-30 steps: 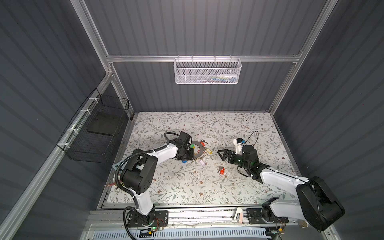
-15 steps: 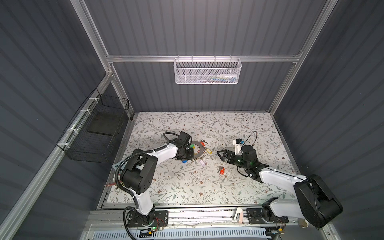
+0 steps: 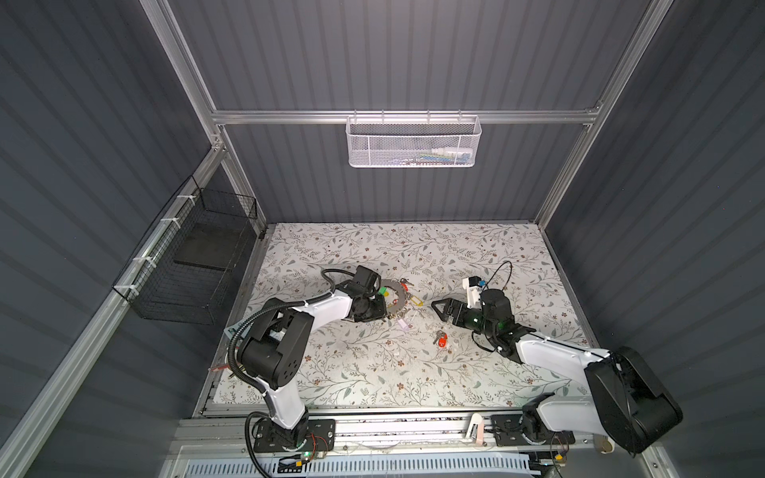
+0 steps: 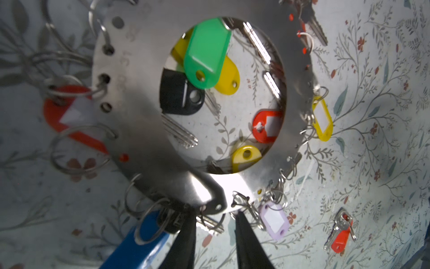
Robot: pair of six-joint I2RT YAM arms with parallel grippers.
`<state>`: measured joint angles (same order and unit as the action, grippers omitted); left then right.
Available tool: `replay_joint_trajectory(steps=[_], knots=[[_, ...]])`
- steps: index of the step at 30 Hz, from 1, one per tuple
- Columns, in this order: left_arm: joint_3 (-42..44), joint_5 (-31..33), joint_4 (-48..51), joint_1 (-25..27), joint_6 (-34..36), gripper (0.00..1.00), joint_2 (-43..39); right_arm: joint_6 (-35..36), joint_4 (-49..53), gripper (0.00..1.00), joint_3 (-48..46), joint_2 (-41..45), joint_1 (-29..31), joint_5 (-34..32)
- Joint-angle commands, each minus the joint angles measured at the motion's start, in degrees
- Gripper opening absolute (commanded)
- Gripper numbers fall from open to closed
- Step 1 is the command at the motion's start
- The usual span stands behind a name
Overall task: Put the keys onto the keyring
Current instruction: 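Lower the left gripper and pinch the near edge of the steel ring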
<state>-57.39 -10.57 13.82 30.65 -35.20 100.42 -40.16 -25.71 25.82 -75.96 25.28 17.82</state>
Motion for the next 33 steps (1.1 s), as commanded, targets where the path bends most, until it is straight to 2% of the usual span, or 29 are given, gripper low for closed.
replay_joint_trajectory(steps=[1, 5, 12, 15, 24, 33], knots=[[1.94, 0.34, -0.59, -0.24, -3.79, 0.31, -3.29, -0.53, -0.91, 0.99, 0.96, -0.55, 0.22, 0.71], [4.3, 0.59, -2.48, -1.11, -7.19, 0.32, -6.99, -0.62, -1.13, 0.99, 0.97, -0.86, 0.29, 0.82], [7.79, -3.77, -8.48, -1.46, -13.01, 0.33, -7.99, -0.66, -1.52, 0.99, 0.72, -0.42, 0.3, 0.85], [8.33, -3.52, -9.39, -1.39, -13.4, 0.33, -7.74, -0.84, -2.04, 0.99, 0.55, -0.33, 0.32, 0.84], [9.67, -4.82, -13.34, -1.39, -15.77, 0.33, -5.63, -3.74, -7.63, 0.99, 0.43, -3.31, 2.64, 7.09], [11.67, -2.55, -12.77, -1.33, -16.48, 0.32, -6.7, -5.87, -10.58, 0.99, 0.96, -6.56, 3.08, 9.64]])
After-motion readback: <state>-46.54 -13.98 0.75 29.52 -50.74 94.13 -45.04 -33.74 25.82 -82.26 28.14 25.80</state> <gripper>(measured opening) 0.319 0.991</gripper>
